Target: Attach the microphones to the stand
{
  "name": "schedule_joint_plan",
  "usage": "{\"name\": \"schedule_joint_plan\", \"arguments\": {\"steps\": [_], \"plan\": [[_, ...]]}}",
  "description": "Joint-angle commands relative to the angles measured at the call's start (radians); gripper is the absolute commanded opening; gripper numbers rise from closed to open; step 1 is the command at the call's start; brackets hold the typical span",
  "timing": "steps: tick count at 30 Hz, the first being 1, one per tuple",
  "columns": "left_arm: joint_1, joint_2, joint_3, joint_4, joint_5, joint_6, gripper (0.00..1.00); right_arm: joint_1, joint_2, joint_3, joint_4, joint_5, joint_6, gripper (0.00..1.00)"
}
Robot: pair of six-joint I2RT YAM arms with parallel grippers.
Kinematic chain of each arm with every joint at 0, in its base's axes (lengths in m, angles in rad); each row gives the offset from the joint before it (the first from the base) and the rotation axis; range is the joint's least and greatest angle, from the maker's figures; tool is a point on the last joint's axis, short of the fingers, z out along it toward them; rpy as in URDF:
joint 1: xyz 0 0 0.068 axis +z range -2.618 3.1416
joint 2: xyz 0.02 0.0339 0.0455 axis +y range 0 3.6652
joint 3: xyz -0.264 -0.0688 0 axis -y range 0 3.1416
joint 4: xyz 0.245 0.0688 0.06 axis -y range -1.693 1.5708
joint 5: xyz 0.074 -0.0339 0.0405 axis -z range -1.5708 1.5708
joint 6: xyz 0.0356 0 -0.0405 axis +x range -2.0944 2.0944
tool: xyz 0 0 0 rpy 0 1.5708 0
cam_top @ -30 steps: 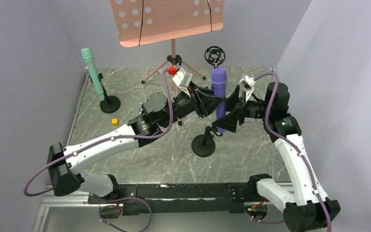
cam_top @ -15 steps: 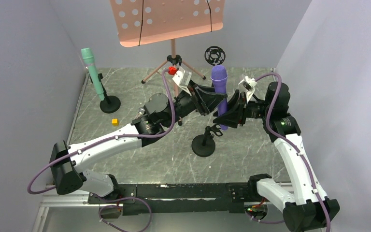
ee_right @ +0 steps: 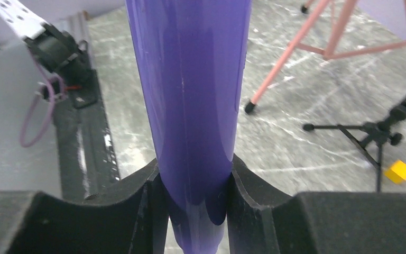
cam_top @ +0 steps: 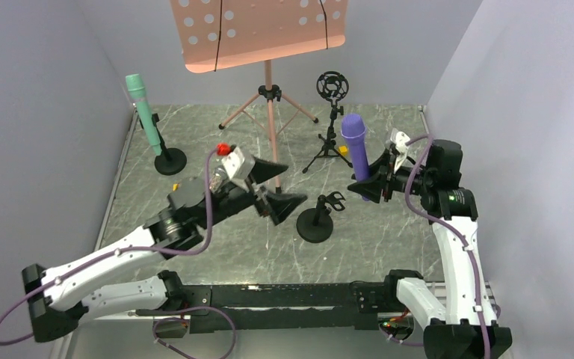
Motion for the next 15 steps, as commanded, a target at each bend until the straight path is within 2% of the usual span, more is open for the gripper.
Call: {"name": "schedule_joint_plan", "arguments": {"steps": [1, 4, 7, 11, 15], "plan": [[0.027, -0.129, -0.180, -0.144, 0.149, 0.272, 0.99, -0.063, -0.042, -0.051, -0.094, 0.042, -0.243, 0.07], [0.042, -0.169, -0.299, -0.126, 0.151, 0.351, 0.99, -0.106, -0.026, -0.106, -0.092, 0.005, -0.296, 0.07], [0.103, -0.137, -0.354, -0.069, 0.269, 0.336, 0.99, -0.119, -0.008, -0.093, -0.175, 0.028, -0.390, 0.08], [0.167, -0.006, -0.357, 0.052, 0.414, 0.292, 0.99, -0.125, -0.037, -0.130, -0.152, 0.041, -0.370, 0.08], [0.193, 0.165, -0.294, 0.145, 0.495, 0.301, 0.96, -0.128, -0.070, -0.158, -0.095, 0.082, -0.319, 0.08]]}}
